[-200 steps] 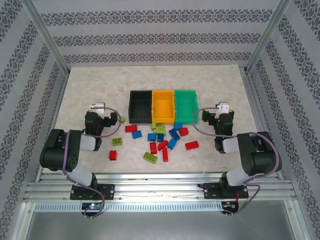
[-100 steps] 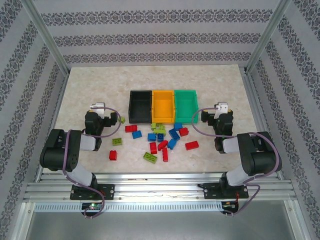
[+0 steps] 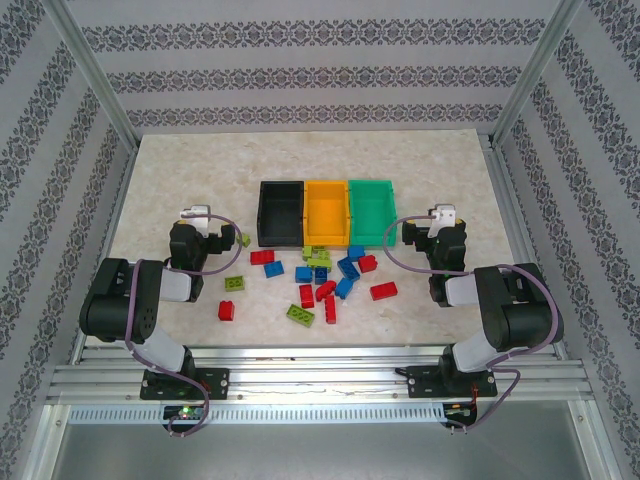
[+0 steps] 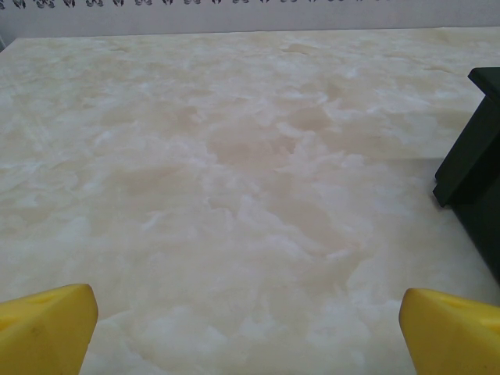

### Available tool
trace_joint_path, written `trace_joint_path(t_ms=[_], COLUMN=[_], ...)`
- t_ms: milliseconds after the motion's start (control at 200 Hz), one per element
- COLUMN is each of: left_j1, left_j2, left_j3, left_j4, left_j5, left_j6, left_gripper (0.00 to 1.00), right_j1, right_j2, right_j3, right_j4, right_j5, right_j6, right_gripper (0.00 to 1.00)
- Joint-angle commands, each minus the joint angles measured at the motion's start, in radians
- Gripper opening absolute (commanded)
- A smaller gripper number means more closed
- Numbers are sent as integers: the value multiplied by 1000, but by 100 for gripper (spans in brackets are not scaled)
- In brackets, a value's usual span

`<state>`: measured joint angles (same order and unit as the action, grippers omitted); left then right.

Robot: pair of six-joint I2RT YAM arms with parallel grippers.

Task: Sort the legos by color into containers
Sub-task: Pick up the lego from the center of the table.

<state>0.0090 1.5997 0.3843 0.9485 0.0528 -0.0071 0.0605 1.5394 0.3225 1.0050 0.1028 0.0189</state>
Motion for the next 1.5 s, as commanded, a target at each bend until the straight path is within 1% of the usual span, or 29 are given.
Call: trace_joint_path(t_ms=[0,884,1104,1199,1274,1409,1494], left_j1=[10,10,11,9,9,10,10], left_j2=[-10,-9,-10,-20,-72,-237,-330], left_j3=[5,7,2,-5,-13,33,60], left_j4=[-8,-11,-3,5,-21,-256,-383], left_j5=[17,29,23,7,-3,-16,-6], left_j6=[8,12,9,2,0,-17,-71], left_gripper=[99,99,99,99,99,99,99], right_j1=[-11,-14,-11,-8,-8,-7,-11], right_j2=[0,0,-9,-59,-135,-309,-422], right_j3=[15,15,2,-20,-29,-28,-28], right_j4=[4,-3,29,28,-20,-150,-224], right_j5=[-17,-25,-32,-44,-38,-52,-35], right_j6=[-8,-8,-15,-21,-19,-18,87], right_gripper=[98,98,99,98,98,98,98])
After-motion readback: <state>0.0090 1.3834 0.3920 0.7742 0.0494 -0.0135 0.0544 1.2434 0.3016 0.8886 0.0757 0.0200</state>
